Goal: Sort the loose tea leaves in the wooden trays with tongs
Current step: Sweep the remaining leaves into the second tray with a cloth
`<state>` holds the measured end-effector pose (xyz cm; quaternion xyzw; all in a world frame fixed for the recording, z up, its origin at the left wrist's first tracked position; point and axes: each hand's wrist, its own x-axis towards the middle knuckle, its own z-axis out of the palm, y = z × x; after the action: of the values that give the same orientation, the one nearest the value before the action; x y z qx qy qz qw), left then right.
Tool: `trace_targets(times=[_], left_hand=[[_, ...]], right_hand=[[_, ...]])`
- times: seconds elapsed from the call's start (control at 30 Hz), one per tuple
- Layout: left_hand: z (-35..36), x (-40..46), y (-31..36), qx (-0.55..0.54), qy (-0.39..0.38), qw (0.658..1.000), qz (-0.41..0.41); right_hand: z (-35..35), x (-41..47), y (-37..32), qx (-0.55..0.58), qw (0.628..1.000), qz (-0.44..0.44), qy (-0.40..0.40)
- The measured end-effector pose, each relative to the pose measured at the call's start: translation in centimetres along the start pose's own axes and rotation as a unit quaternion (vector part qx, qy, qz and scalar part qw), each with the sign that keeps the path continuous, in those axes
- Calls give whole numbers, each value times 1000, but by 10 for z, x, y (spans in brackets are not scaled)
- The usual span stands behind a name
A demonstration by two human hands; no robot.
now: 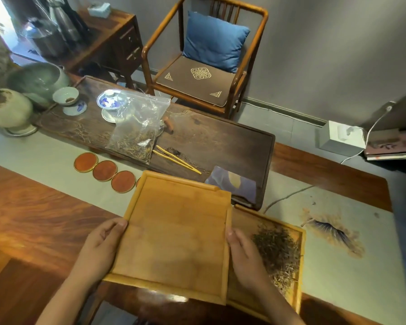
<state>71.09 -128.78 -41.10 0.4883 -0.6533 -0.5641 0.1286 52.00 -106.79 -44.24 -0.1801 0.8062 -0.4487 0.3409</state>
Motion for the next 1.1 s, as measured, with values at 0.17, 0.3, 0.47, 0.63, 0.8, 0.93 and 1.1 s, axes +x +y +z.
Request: trace_targets(times=[0.17,0.3,0.47,0.63,0.8,0.93,1.1], left_hand=[[-25,18,-13,-19,-24,999,18],[-59,42,-33,-2,-75,997,21],[-103,69,-64,93,-162,982,29],[-112,75,-94,244,-147,955,77],[-102,68,-109,263,-149,949,91],[-94,66,-112,265,-142,948,103],[-84,70,-114,247,-106,958,100]], right_hand=[[51,-20,-17,0,994,-14,111],[97,-20,-26,-57,987,-8,149],[152,-32,-31,-95,974,-6,207],[180,-52,-18,-122,963,36,236],[192,-62,5,-192,949,80,239],[193,-56,16,-204,943,109,241],[191,-42,15,-193,941,102,258]])
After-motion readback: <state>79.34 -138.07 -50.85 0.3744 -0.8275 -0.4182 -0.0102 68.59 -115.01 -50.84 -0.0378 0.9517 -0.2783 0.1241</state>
